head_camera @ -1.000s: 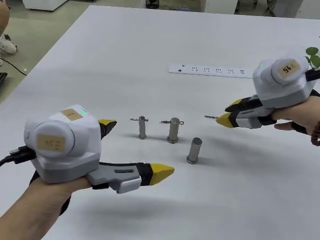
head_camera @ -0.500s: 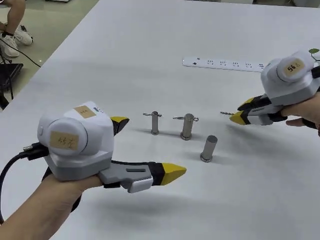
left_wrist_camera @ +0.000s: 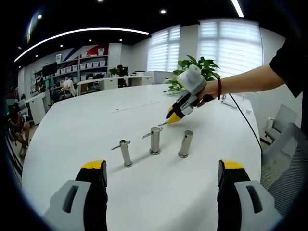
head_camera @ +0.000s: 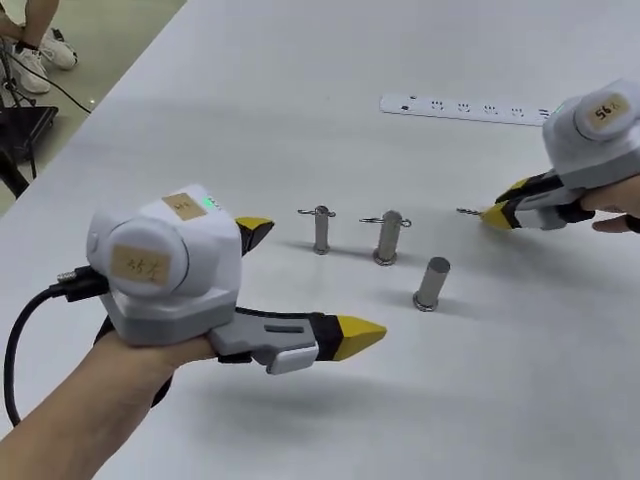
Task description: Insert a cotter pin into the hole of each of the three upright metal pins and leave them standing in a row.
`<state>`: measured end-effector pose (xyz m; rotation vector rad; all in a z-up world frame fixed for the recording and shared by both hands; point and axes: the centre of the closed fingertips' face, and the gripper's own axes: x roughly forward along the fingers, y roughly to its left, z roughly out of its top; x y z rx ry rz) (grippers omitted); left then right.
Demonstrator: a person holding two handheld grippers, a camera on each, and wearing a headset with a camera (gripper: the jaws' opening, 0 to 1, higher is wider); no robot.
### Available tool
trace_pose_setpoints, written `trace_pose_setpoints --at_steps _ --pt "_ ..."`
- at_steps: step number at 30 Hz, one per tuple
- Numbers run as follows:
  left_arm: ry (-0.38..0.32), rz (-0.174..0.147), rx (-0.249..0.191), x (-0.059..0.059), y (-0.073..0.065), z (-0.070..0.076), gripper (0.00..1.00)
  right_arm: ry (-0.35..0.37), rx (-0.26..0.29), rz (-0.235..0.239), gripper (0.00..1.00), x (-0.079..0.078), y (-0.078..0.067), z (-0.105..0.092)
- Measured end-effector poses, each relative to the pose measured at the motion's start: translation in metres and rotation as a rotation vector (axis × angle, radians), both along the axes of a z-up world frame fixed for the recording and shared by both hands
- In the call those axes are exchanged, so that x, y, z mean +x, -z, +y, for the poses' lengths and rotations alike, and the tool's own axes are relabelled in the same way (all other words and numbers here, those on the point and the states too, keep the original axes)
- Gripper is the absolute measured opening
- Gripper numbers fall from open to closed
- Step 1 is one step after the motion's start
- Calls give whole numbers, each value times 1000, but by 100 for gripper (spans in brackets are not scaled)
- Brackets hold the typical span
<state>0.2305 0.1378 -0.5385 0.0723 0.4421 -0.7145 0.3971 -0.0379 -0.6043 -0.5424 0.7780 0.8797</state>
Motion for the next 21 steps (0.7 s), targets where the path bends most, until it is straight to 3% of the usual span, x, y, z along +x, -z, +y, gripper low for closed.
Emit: trace_pose_setpoints --at_steps 10,21 --pt "0 5 1 0 1 1 94 -6 -18 49 12 0 5 -3" --pt "-4 1 6 0 -1 3 93 -69 -80 59 4 -6 4 6"
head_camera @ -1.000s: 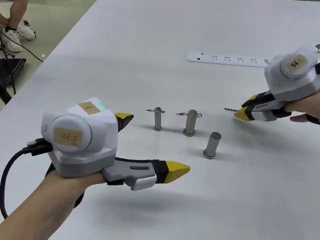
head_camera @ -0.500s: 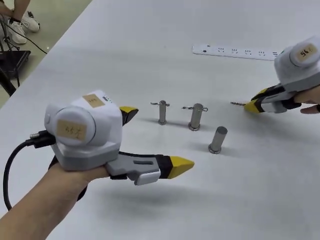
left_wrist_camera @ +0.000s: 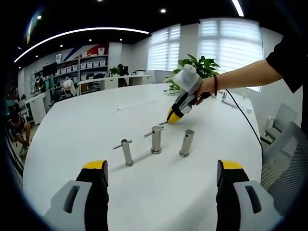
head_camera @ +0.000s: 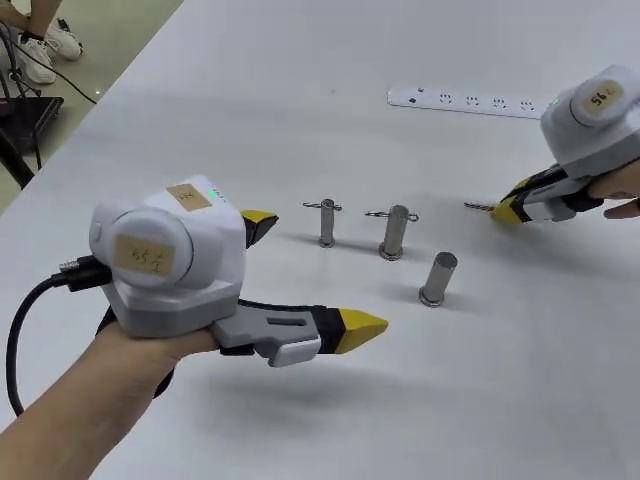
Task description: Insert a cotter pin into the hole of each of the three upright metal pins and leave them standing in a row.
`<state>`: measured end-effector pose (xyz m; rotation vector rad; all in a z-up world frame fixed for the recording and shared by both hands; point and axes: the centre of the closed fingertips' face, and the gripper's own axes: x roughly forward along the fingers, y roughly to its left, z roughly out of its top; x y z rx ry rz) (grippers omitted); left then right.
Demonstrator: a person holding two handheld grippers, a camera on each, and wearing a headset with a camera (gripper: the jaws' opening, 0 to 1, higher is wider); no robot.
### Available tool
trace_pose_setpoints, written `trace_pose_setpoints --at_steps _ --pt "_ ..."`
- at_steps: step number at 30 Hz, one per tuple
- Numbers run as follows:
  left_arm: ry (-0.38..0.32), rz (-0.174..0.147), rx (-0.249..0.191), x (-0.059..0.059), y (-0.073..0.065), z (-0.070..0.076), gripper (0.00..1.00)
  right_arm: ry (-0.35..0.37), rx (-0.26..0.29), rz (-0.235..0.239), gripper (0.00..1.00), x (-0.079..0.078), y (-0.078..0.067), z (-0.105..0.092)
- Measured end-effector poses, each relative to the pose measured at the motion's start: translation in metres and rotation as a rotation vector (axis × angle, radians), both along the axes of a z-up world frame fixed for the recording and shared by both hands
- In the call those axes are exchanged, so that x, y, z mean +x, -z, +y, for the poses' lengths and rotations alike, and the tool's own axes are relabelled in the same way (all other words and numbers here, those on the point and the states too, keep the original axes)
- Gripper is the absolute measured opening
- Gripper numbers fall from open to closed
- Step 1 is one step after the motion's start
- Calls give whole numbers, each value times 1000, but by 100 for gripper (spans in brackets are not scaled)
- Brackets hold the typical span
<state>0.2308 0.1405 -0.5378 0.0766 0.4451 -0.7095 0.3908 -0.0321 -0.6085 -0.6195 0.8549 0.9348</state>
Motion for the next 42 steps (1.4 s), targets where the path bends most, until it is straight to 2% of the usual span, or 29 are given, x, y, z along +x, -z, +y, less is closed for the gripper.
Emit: trace_pose_setpoints --at_steps 4,12,15,20,29,32,33,36,42 --pt "0 -1 -1 0 0 1 92 -26 -17 13 0 -3 1 0" --pt "12 14 6 -3 2 -1 89 -48 -46 17 0 -3 3 0" --pt "8 14 0 -3 1 0 89 -97 -72 -3 0 -3 5 1" --pt "8 19 -7 -4 0 -1 86 -121 -87 -25 0 1 4 0" --pt "15 32 -25 -5 0 -4 83 -150 -80 -52 0 -18 -5 9" --pt "12 31 -26 -4 -1 -5 81 -176 -101 -74 0 -23 -8 10" --pt "13 28 -33 -4 -2 -6 80 -179 -103 -77 0 -21 -8 9" --pt "17 33 -55 -3 -6 -10 76 -187 -82 -86 0 -27 -14 13" --pt "32 40 -68 -3 -9 -15 68 -220 -63 -114 0 -44 -26 19"
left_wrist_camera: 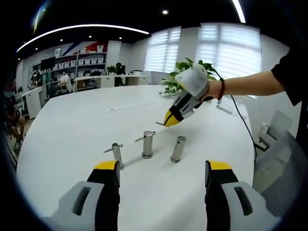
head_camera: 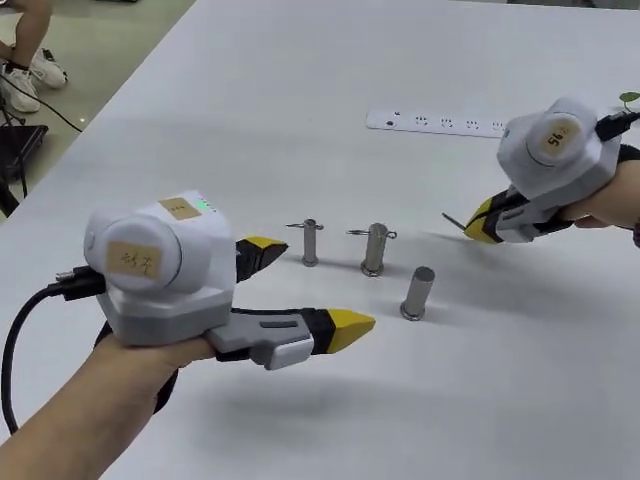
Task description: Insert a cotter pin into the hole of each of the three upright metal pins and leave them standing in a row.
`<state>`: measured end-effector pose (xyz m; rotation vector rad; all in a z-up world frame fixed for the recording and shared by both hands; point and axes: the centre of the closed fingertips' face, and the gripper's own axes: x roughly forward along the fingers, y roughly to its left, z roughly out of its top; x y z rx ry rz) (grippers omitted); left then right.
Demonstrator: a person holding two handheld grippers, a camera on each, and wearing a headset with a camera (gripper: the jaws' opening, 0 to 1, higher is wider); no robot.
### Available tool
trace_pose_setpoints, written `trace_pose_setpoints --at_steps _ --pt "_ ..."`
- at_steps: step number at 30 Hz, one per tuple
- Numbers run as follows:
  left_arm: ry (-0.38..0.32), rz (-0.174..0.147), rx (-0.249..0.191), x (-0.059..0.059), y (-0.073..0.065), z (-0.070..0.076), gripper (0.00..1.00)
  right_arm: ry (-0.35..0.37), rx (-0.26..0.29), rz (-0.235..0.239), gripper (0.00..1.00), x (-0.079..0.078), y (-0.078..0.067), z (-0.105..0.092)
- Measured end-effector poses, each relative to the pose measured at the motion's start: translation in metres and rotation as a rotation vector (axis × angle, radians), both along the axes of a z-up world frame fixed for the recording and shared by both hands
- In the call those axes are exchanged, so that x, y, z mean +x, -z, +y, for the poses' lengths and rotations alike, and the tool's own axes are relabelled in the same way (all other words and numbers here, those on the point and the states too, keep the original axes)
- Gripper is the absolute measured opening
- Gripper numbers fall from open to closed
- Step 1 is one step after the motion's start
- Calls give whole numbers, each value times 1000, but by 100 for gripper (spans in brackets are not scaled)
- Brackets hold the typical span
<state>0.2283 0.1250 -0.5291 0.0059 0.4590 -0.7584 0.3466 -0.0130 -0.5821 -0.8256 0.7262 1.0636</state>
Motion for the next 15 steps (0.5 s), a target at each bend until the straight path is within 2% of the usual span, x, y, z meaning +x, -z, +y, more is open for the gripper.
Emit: trace_pose_setpoints --at_steps 7,15 --pt "20 7 -25 4 -7 -10 62 -47 44 -34 0 -16 -16 11" --pt "37 26 -44 14 -14 -17 54 -96 89 -65 0 -32 -32 25"
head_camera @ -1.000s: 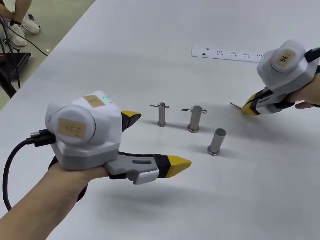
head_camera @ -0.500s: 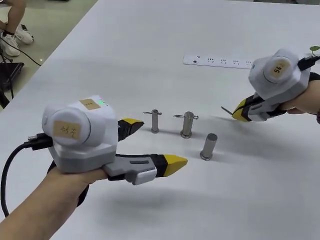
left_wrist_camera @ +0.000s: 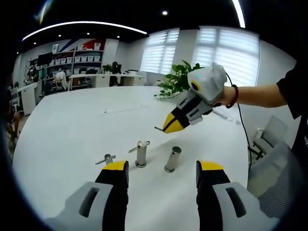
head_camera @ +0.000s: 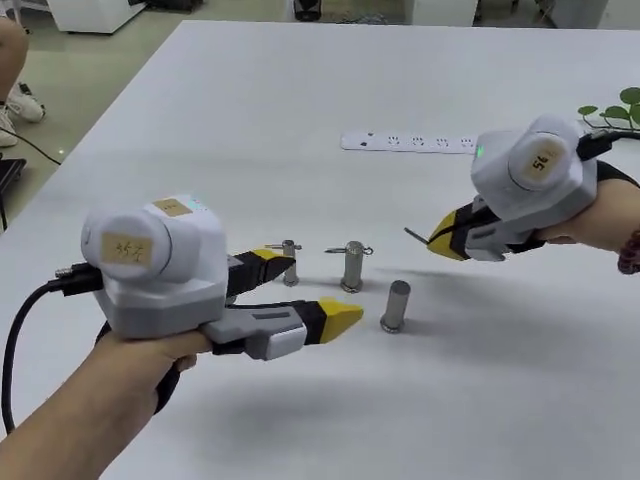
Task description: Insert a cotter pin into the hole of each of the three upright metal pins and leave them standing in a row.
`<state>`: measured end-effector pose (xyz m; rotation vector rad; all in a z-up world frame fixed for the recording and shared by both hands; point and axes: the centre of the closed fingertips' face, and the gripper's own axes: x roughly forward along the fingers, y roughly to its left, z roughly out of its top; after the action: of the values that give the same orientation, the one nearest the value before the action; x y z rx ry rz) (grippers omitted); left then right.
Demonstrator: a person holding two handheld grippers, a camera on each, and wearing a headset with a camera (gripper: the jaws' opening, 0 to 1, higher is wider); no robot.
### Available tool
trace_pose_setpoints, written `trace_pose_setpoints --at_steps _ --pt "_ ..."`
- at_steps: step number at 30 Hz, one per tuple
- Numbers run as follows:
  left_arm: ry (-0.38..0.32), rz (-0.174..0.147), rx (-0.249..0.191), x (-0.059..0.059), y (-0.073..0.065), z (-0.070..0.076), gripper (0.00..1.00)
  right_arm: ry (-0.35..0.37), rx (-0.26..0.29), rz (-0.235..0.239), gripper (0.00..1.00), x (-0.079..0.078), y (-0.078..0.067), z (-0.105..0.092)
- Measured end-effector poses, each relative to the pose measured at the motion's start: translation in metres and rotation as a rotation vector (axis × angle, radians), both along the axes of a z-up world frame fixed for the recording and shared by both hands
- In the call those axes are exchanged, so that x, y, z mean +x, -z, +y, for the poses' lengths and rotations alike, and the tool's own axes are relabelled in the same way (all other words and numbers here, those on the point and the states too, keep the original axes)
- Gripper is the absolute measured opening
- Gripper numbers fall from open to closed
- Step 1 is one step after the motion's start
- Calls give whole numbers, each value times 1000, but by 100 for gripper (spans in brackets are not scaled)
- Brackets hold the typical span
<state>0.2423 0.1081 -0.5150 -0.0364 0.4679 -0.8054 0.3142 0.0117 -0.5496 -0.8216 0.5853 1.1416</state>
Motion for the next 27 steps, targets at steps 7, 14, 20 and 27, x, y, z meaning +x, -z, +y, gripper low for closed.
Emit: trace_pose_setpoints --at_steps 7,14,20,27 --pt "6 37 -42 5 -5 -8 44 -50 47 -17 0 -13 -13 13" --pt "-8 127 -139 5 -8 -16 35 -142 72 -43 0 -23 -18 27" --pt "-28 161 -178 6 -11 -17 31 -217 95 -71 0 -45 -27 40" --pt "-43 197 -219 6 -13 -21 25 -280 110 -89 0 -60 -32 50"
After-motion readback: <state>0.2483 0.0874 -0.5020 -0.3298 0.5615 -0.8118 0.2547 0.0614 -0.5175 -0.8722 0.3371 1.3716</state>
